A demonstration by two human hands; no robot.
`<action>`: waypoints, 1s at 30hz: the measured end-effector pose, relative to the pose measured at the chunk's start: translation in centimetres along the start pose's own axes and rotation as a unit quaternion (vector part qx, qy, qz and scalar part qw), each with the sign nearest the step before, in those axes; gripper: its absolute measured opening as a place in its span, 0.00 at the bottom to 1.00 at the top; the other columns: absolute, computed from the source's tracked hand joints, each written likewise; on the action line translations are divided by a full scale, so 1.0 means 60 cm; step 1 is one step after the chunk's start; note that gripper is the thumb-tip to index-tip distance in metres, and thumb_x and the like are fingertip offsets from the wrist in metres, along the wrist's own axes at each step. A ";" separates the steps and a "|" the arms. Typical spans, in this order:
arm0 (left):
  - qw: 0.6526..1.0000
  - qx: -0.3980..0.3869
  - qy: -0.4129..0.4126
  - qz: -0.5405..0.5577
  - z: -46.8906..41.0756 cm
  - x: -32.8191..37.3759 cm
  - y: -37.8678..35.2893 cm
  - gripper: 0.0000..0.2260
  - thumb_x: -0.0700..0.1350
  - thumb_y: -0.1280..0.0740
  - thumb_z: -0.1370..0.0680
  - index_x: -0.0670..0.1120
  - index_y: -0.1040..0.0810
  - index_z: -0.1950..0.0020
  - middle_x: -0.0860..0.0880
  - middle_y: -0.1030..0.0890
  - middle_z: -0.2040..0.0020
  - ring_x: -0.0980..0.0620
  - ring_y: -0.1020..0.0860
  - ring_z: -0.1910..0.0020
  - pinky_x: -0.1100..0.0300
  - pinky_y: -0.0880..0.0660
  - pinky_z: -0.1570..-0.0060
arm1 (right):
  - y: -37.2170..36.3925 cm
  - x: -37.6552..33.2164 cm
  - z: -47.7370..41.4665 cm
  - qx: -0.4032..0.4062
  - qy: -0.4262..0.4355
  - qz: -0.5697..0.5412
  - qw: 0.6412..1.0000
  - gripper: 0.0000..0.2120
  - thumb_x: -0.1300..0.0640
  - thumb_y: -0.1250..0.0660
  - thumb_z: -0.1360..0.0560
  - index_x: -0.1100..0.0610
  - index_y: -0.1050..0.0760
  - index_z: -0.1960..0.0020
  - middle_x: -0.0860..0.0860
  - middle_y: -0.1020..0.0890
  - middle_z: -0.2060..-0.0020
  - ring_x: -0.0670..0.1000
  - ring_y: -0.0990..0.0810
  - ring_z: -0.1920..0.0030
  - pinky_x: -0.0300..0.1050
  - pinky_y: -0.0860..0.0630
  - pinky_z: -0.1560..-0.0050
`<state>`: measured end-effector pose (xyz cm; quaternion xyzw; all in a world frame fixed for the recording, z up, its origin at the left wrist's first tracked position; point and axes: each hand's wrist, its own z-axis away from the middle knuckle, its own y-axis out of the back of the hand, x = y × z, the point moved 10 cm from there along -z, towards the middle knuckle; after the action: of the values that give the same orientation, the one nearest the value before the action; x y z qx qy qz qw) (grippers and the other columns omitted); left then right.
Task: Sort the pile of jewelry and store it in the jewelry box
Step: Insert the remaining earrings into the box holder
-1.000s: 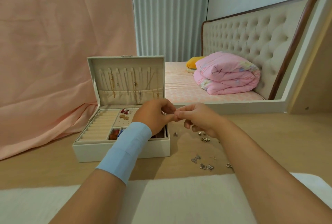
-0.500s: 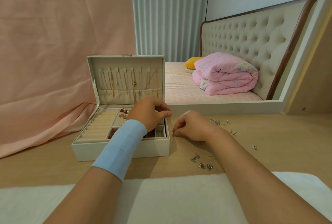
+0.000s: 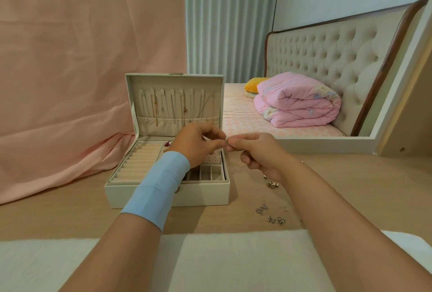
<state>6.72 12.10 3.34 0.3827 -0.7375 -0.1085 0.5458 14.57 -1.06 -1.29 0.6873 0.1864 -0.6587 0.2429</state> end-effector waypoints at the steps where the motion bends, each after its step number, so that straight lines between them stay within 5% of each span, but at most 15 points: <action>1: 1.000 0.004 -0.002 0.004 0.000 0.001 0.004 0.02 0.47 0.27 0.25 0.53 0.16 0.53 0.56 0.16 0.58 0.53 0.19 0.62 0.62 0.23 0.58 | -0.006 0.000 0.001 -0.009 -0.003 -0.027 1.000 0.08 0.58 0.28 0.23 0.61 0.16 0.46 0.54 0.13 0.57 0.46 0.31 0.74 0.36 0.39 0.77; 7: 0.999 0.032 0.000 0.024 0.008 0.003 0.040 0.01 0.49 0.27 0.25 0.54 0.16 0.56 0.54 0.17 0.59 0.50 0.18 0.61 0.59 0.21 0.57 | -0.040 -0.002 0.004 -0.018 -0.004 -0.091 0.996 0.11 0.63 0.26 0.25 0.60 0.17 0.43 0.51 0.19 0.63 0.46 0.29 0.71 0.36 0.37 0.78; 15: 0.998 -0.015 0.009 0.055 0.047 -0.020 0.087 0.07 0.46 0.30 0.22 0.53 0.19 0.45 0.52 0.15 0.56 0.56 0.18 0.64 0.67 0.24 0.66 | -0.088 -0.021 0.018 -0.045 0.010 -0.020 0.999 0.08 0.56 0.28 0.23 0.57 0.16 0.45 0.50 0.15 0.60 0.47 0.28 0.72 0.36 0.38 0.77; 19: 0.997 -0.019 0.016 0.072 0.068 -0.041 0.107 0.06 0.46 0.30 0.22 0.55 0.17 0.47 0.56 0.16 0.56 0.57 0.19 0.64 0.70 0.26 0.67 | -0.123 -0.040 0.026 -0.088 0.012 0.021 0.996 0.08 0.55 0.28 0.22 0.56 0.15 0.45 0.51 0.15 0.58 0.47 0.28 0.71 0.36 0.37 0.76; 30: 0.982 0.035 0.066 0.174 0.068 -0.086 0.179 0.08 0.48 0.35 0.19 0.46 0.18 0.50 0.55 0.18 0.59 0.57 0.23 0.66 0.61 0.28 0.65 | -0.220 -0.107 -0.001 -0.099 0.056 0.044 0.993 0.10 0.52 0.27 0.23 0.55 0.18 0.44 0.49 0.15 0.56 0.47 0.25 0.70 0.37 0.34 0.74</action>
<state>-1.15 21.94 4.26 0.2732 -0.7586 0.0395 0.5902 6.58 10.11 3.93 0.7031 0.2336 -0.5865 0.3273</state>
